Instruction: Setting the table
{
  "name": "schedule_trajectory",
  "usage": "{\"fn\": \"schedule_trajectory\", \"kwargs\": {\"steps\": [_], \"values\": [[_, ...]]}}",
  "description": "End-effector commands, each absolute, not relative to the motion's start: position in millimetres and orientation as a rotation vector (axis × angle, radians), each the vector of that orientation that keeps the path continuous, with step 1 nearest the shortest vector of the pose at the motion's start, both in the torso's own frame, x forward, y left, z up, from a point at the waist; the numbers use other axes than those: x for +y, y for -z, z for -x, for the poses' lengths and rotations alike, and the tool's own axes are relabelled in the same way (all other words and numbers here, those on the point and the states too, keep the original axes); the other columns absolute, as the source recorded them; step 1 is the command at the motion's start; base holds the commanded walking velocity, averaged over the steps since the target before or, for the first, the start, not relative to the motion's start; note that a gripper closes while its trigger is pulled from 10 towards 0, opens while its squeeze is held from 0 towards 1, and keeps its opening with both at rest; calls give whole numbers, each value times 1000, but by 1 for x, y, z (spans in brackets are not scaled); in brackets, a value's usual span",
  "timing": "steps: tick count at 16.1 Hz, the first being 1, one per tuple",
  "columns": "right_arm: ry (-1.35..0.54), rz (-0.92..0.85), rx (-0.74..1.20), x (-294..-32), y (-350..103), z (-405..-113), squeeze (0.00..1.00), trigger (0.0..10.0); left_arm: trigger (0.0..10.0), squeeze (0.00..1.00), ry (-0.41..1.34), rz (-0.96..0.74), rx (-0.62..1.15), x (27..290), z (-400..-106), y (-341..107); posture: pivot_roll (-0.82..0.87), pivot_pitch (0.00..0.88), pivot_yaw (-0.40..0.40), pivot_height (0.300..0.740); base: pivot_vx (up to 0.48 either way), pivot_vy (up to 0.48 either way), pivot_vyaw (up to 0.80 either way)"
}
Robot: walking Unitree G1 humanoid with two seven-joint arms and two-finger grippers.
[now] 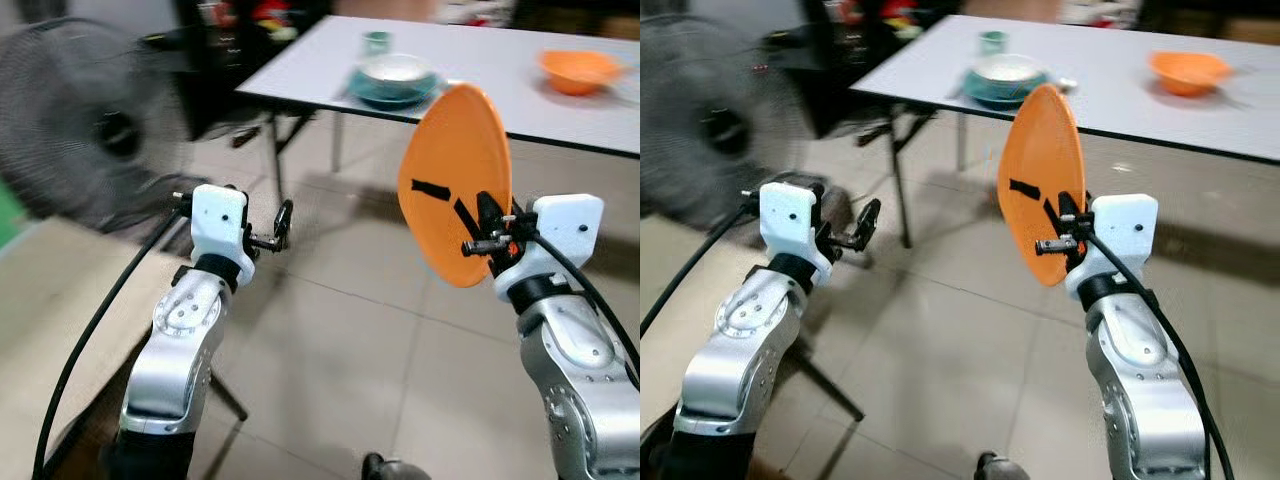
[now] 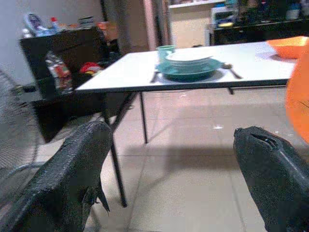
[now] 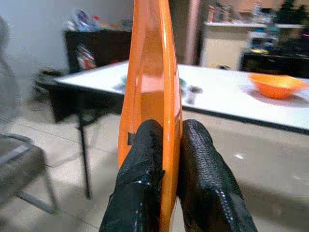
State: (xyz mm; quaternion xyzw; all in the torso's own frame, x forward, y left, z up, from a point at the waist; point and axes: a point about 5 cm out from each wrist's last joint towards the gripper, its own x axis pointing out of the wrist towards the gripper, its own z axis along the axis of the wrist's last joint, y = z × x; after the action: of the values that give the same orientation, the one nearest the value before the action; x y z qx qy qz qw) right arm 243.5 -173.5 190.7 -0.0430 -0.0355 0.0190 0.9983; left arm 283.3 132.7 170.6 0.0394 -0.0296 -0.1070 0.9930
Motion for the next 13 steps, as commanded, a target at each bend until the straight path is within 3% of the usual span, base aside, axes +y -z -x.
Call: {"fn": "schedule_trajectory", "kwargs": {"steps": [1, 8, 13], "values": [[-21, 112, -136, -175, -199, -239, 0, 10000, 10000, 0, 199, -91, -53, 138, -281, -168, -20, 0, 86, 740, 0, 0, -800], [-5, 81, -74, -179, -191, -237, 0, 10000, 10000, 0, 204, -83, -74, 137, -282, -174, -10, 0, 99, 740, 0, 0, -800], [10, 162, -111, -169, -201, -243, 0, 10000, 10000, 0, 232, -55, -65, 137, -284, -174, -32, 0, 96, 740, 0, 0, -94]]}}
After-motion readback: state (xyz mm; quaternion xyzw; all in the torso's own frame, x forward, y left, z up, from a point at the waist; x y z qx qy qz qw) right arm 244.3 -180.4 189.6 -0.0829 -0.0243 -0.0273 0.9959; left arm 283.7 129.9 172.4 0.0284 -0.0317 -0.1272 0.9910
